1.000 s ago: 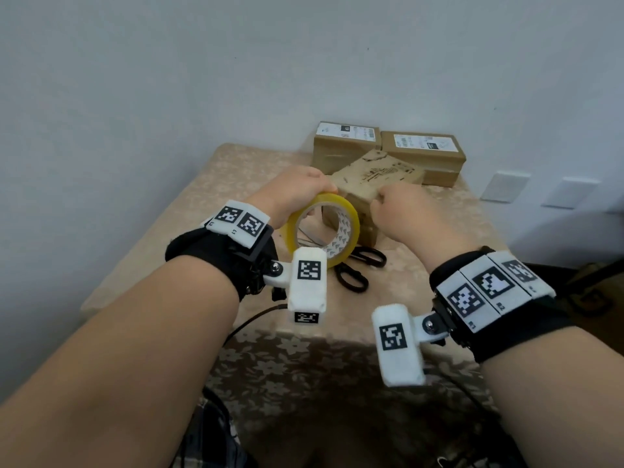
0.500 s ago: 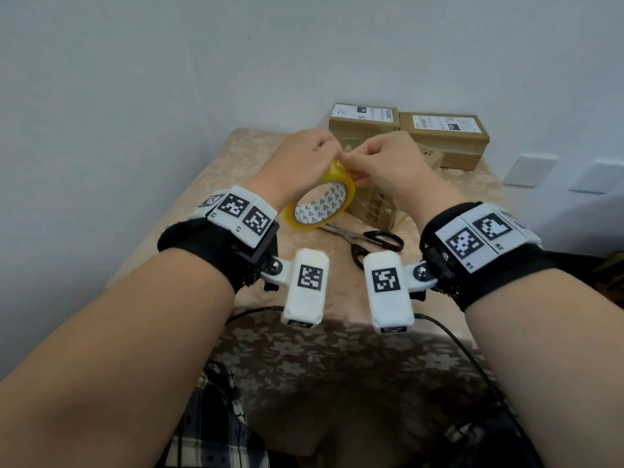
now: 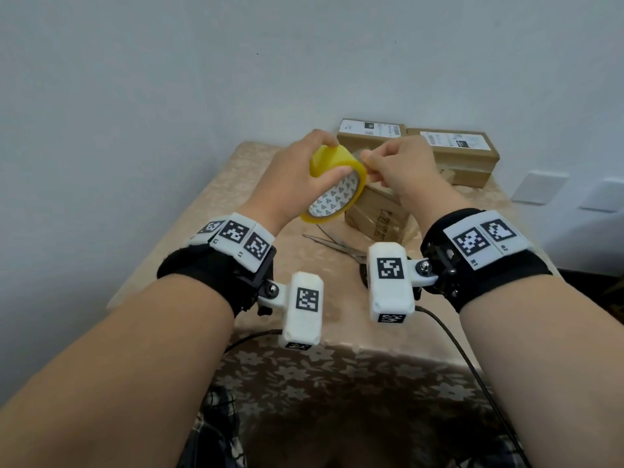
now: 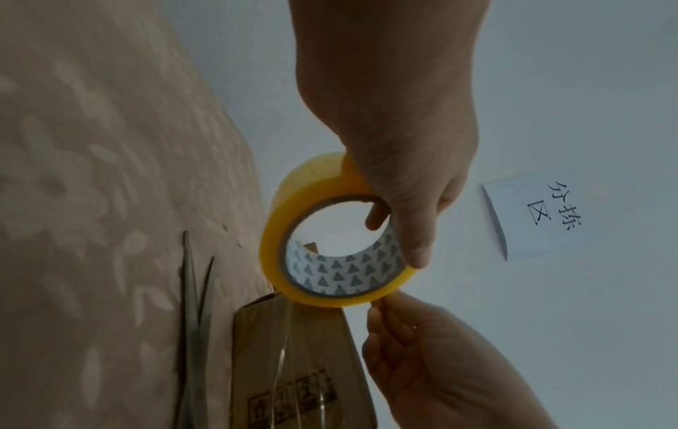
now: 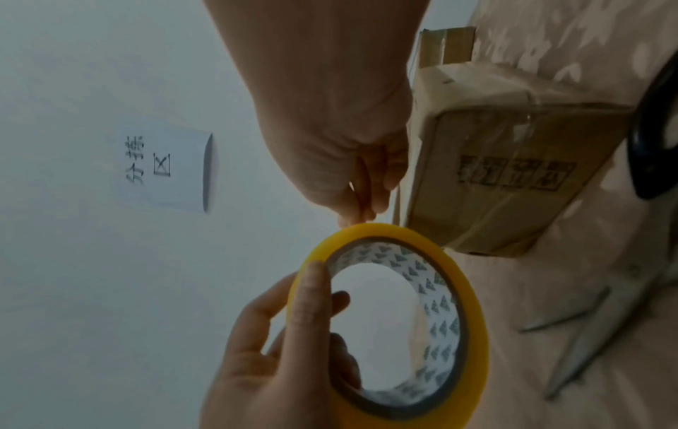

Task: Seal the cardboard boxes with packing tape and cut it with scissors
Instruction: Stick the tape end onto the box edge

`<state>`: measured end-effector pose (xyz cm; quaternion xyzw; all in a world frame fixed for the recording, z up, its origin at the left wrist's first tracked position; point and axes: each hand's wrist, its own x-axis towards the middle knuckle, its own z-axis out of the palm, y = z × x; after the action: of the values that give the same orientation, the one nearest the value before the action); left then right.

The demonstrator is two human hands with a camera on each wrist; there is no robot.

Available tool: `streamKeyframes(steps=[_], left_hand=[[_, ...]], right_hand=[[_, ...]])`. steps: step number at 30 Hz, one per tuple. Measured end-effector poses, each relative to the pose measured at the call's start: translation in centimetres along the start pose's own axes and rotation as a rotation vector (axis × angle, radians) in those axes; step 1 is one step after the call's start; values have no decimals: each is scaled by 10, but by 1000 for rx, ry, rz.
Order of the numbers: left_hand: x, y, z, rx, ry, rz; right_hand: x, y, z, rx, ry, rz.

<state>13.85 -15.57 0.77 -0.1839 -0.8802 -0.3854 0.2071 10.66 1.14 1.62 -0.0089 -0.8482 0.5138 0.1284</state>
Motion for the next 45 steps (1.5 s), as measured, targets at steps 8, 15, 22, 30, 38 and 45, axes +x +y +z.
streamKeyframes(steps=[8, 15, 22, 30, 38, 45], left_hand=[[9, -2, 8, 305, -284, -51], [18, 6, 16, 410, -340, -71], [23, 10, 26, 437, -382, -93], [24, 13, 29, 485, -413, -82], [23, 12, 26, 449, -411, -87], [19, 8, 20, 438, -429, -95]], right_hand=[[18, 7, -9, -215, 51, 10], [23, 11, -10, -329, 37, -21], [31, 21, -9, -451, 28, -48], [26, 31, -15, -700, 43, -324], [12, 37, -30, -1071, -447, -290], [17, 36, -18, -1058, -542, -331]])
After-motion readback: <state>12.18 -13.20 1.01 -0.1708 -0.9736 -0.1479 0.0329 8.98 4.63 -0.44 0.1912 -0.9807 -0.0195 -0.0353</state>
